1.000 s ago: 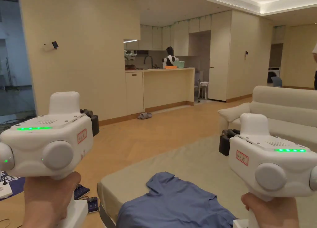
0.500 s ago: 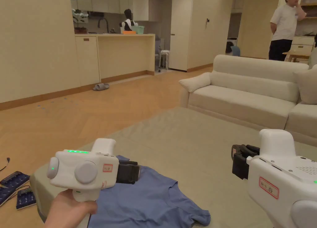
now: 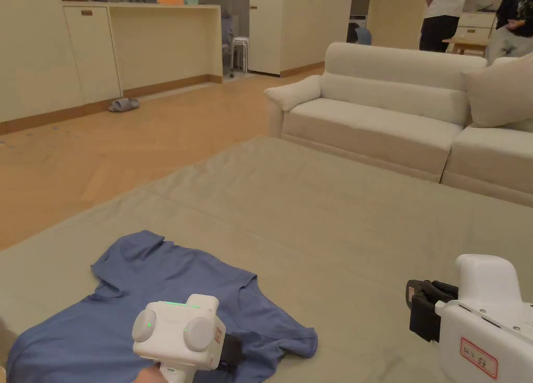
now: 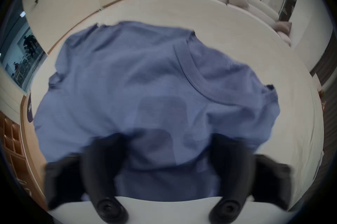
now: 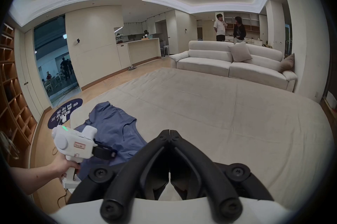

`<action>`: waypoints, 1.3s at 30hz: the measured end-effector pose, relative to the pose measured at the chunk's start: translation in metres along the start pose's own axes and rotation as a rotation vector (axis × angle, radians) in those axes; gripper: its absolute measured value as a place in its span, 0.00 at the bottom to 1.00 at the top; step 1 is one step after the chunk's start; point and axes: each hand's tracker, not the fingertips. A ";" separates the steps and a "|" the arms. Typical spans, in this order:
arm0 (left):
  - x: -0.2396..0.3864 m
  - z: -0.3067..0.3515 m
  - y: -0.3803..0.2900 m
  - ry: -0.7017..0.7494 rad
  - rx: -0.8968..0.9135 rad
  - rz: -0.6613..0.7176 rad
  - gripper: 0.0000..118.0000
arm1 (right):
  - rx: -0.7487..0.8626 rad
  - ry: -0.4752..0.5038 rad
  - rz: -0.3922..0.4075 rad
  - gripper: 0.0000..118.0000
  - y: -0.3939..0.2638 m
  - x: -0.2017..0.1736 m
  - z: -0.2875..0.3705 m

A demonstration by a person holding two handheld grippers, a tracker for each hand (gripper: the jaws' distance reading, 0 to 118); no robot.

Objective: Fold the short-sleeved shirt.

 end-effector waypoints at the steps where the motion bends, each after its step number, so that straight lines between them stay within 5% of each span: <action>1: -0.005 0.009 0.001 0.022 0.038 -0.011 0.15 | 0.006 -0.006 -0.011 0.00 -0.002 0.003 0.004; 2: -0.011 0.015 0.001 0.048 0.064 -0.003 0.03 | 0.009 -0.013 -0.012 0.00 -0.002 0.006 0.007; 3: -0.018 0.019 0.000 0.114 0.074 0.002 0.03 | 0.011 -0.019 -0.015 0.00 -0.004 0.009 0.012; 5: -0.033 0.018 -0.002 -0.033 0.032 0.112 0.03 | 0.009 -0.025 -0.041 0.00 -0.005 0.016 0.023; 8: -0.027 0.044 0.000 -0.051 0.076 0.215 0.03 | 0.014 -0.037 -0.063 0.00 -0.006 0.030 0.047; 12: 0.014 0.106 0.019 -0.070 0.162 0.118 0.03 | 0.054 -0.081 -0.080 0.00 0.003 0.056 0.086; 16: 0.073 0.166 0.035 -0.258 0.250 0.109 0.03 | 0.132 -0.128 -0.083 0.00 0.020 0.083 0.140; 24: 0.291 0.283 0.033 -0.558 0.360 -0.198 0.03 | 0.280 -0.303 -0.065 0.00 0.041 0.155 0.302; 30: 0.440 0.306 -0.058 -0.744 0.255 -0.354 0.03 | 0.324 -0.479 -0.091 0.00 0.022 0.206 0.412; 34: 0.519 0.285 -0.159 -0.717 0.042 -0.549 0.03 | 0.338 -0.541 -0.175 0.00 -0.002 0.223 0.457; 39: 0.559 0.239 -0.265 -0.655 -0.268 -0.678 0.03 | 0.301 -0.561 -0.189 0.00 -0.029 0.224 0.481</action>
